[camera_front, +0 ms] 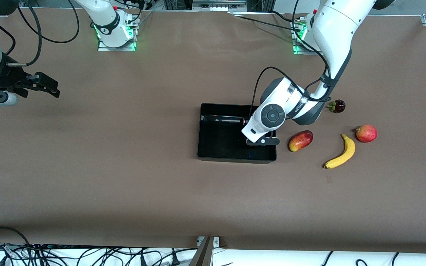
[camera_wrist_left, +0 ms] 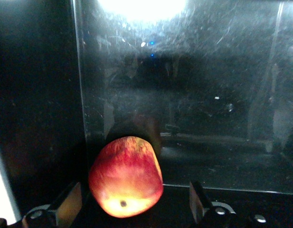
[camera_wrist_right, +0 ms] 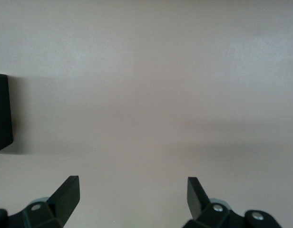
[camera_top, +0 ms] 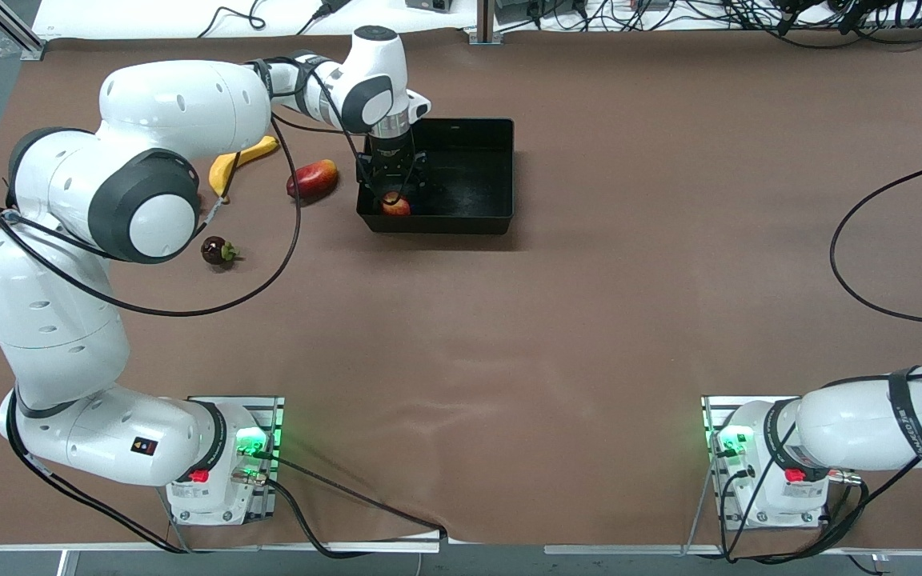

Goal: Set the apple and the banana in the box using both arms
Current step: 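Carry the red apple into the box and open the left gripper, then reach the left gripper to the yellow banana and grasp it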

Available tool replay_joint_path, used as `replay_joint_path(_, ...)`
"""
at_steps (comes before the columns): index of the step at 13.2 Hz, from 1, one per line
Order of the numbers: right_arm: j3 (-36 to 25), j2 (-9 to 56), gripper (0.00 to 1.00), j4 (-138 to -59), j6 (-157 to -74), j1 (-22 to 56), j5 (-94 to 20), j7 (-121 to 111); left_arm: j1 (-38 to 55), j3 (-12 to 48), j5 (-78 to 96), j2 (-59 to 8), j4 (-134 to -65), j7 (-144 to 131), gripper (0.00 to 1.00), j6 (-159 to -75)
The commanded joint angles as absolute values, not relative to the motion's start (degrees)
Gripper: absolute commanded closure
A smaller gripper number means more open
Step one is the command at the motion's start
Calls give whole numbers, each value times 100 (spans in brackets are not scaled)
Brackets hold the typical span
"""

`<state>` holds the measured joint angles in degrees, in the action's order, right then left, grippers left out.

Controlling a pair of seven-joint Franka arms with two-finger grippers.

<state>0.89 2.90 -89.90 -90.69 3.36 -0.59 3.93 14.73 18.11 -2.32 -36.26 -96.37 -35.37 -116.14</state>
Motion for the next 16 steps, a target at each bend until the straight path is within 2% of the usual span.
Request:
replay_joint_path(1, 88, 264, 0, -9018, -9026, 369, 35, 413, 1328, 1785, -264, -3210, -9493, -3569, 0, -11296)
replay_joint_path(3, 88, 272, 0, -9018, -9088, 378, 26, 422, 934, 1767, -281, -2849, -9309, -3385, 0, -10726)
replay_joint_path(5, 79, 264, 0, -9018, -9079, 378, 26, 413, 372, 1775, -621, -2812, -9036, -2370, 0, -10154)
replay_joint_path(8, 44, 220, 0, -9009, -9079, 369, 26, 413, -306, 1775, -1318, -2874, -9035, -690, 0, -10151)
replay_joint_path(10, 35, 228, 0, -9009, -9079, 369, 0, 396, -631, 1775, -1763, -3136, -9026, 207, 0, -10474)
replay_joint_path(14, 53, 237, 0, -9018, -9027, 352, 53, 316, -1274, 1784, -1942, -3734, -9062, 2430, 0, -11871)
replay_joint_path(16, 35, 220, 0, -9035, -9017, 334, 53, 273, -1555, 1793, -1942, -3998, -9079, 3100, 0, -12250)
